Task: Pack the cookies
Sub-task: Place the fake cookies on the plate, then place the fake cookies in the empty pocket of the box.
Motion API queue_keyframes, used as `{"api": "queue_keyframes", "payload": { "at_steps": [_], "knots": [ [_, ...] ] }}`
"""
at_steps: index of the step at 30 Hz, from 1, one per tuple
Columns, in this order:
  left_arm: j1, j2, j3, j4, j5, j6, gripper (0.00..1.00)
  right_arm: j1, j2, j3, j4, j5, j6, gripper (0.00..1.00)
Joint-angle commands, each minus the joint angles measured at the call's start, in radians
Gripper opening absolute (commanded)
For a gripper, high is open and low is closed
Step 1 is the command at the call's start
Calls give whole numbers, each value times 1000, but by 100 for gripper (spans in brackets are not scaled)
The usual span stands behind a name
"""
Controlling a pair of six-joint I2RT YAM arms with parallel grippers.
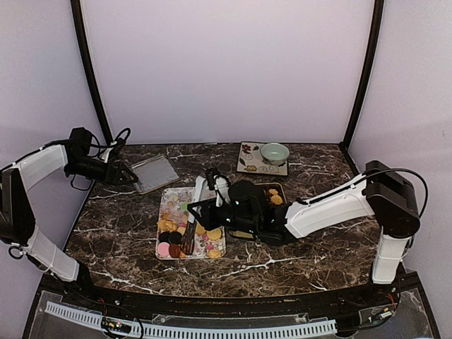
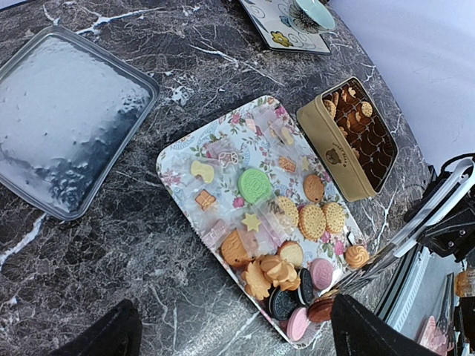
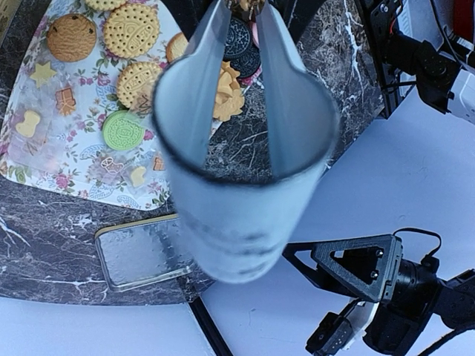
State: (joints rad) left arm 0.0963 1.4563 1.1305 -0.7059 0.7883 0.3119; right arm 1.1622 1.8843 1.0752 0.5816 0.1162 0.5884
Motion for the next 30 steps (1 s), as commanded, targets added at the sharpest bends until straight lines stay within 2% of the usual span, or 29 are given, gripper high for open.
{"api": "queue_keyframes", "payload": {
  "at_steps": [1, 8, 16, 20, 24, 30],
  "knots": [
    [6, -27, 21, -26, 8, 17, 91, -9, -22, 24, 31, 18, -19, 3],
    [6, -27, 28, -29, 7, 17, 91, -42, -190, -2, -109, 45, -154, 0],
    [6, -27, 26, -30, 12, 13, 91, -148, -416, -78, -288, 28, -279, 0],
    [5, -27, 27, -33, 11, 17, 91, -190, -509, -84, -393, 80, -420, 0],
    [5, -24, 26, -32, 15, 17, 91, -219, -546, -78, -483, 165, -579, 0],
    [6, -27, 23, -33, 19, 19, 91, -249, -520, -57, -543, 148, -685, 0]
  ]
}}
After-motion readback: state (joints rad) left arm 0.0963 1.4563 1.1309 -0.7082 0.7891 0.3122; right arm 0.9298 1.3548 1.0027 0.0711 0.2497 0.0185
